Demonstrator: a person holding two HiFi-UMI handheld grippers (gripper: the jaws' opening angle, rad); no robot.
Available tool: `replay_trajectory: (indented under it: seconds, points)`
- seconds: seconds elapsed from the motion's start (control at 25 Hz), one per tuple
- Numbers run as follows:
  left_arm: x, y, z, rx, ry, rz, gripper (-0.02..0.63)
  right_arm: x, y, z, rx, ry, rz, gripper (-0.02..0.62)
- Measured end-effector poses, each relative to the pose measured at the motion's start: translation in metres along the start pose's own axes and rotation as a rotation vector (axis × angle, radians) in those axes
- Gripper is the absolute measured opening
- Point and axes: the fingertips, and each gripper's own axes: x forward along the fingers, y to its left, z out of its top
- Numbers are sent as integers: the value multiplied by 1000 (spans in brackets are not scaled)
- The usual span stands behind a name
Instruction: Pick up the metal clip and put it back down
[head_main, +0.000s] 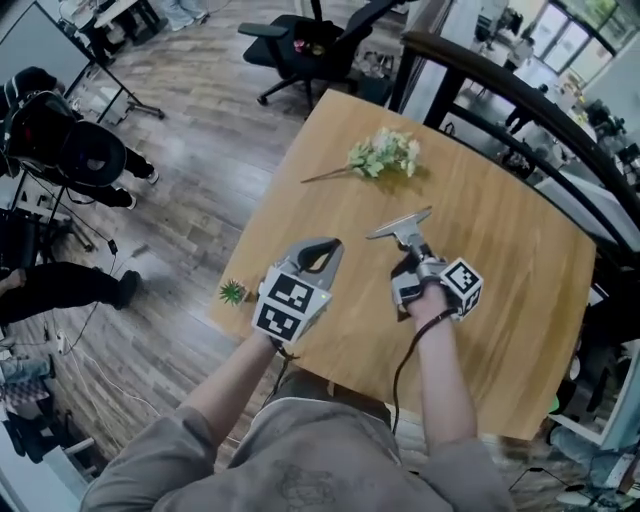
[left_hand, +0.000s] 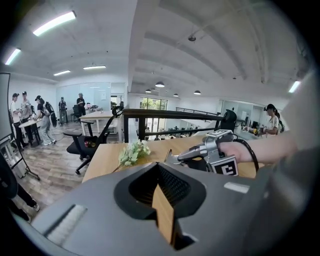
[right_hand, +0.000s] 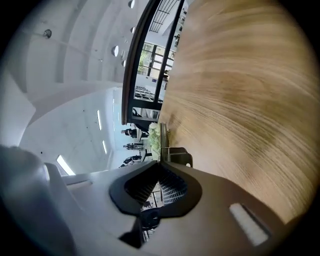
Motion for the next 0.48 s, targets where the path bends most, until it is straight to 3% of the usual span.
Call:
replay_trajectory:
  seconds: [0.48]
  points:
    - [11,-70,48,104,-49,-132,1,-96,32,67,34,-190,75,15]
